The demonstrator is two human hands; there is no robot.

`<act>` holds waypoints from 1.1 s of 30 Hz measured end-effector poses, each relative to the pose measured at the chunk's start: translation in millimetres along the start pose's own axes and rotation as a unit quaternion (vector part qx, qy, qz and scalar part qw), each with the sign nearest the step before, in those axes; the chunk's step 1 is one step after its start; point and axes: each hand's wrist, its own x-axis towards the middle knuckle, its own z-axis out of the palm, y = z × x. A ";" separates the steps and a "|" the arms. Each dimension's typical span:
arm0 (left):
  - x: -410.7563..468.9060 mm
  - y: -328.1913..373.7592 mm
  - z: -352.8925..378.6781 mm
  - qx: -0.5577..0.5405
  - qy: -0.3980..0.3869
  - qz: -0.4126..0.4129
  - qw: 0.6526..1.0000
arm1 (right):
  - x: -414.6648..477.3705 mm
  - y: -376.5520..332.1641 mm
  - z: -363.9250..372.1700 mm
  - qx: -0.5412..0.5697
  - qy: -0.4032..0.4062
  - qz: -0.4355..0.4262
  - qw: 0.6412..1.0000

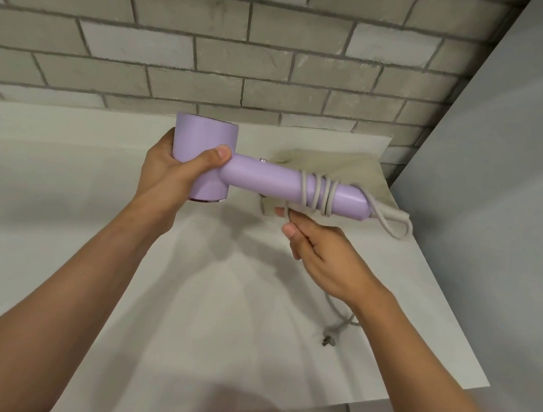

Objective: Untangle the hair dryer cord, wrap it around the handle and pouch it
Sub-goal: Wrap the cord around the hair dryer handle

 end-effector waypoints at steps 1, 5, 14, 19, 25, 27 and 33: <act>1.0 -0.7 0.7 0.002 0.017 -0.001 1.000 | -1.2 0.1 1.6 -0.017 -0.026 0.006 0.999; 7.9 -1.6 -2.4 0.048 0.076 0.007 0.996 | -17.9 -8.9 4.1 0.001 -0.061 0.006 0.998; 13.0 -18.0 -8.0 0.148 0.103 0.029 0.983 | -34.9 -28.1 -26.2 0.037 -0.091 -0.027 0.995; 14.0 -20.6 -13.2 0.186 0.106 0.030 0.976 | -38.3 -30.6 -43.2 0.025 -0.106 -0.036 0.993; 6.9 -22.5 -13.5 0.248 0.081 0.039 0.965 | -34.8 -32.1 -77.6 -0.057 -0.060 -0.069 0.994; 4.3 -22.5 -12.3 0.267 0.049 0.045 0.961 | -31.7 -32.4 -87.5 -0.113 -0.037 -0.091 0.989; -4.2 -17.7 -5.2 0.305 -0.086 0.038 0.948 | -21.9 -27.0 -117.6 -0.241 0.044 -0.143 0.959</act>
